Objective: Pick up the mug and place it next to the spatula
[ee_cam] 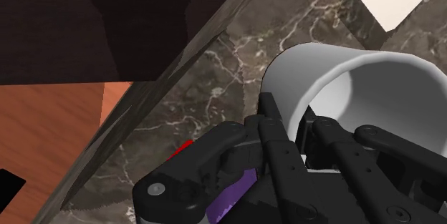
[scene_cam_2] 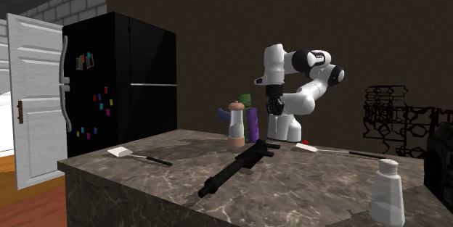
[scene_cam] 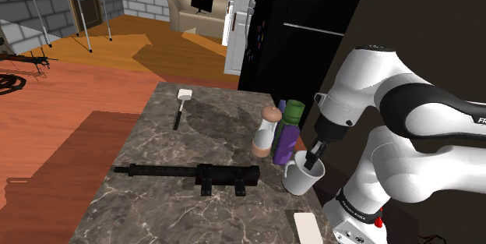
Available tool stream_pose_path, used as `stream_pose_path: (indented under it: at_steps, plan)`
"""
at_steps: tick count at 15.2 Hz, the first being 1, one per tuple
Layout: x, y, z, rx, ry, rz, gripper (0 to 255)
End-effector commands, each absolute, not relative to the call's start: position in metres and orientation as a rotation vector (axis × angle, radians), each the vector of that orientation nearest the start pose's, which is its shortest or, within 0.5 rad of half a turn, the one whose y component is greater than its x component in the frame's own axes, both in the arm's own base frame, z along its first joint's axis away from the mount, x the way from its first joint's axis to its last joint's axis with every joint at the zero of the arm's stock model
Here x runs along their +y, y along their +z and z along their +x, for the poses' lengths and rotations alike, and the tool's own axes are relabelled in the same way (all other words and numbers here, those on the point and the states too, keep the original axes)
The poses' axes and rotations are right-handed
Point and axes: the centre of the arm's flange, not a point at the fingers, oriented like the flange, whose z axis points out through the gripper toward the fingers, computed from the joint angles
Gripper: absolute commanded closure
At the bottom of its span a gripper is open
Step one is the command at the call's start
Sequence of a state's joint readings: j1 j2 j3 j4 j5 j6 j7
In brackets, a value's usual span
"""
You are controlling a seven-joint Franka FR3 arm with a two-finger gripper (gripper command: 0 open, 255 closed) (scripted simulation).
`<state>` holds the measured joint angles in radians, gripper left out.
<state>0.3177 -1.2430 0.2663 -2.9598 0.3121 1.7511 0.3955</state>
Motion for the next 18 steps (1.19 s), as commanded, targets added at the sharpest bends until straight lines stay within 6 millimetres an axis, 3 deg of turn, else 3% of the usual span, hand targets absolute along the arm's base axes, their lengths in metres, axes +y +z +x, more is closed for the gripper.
stream_pose_path:
  at_steps: [1,9,10,15,18]
  plan:
    - [0.132,0.410,0.175,0.060,-0.009,-3.078,255]
    - [0.132,0.410,0.175,0.060,-0.009,-3.078,255]
    - [0.132,0.410,0.175,0.060,-0.009,-3.078,0]
    - [0.132,0.410,0.175,0.060,-0.009,-3.078,0]
    - [0.129,0.450,0.175,0.060,-0.009,-3.078,0]
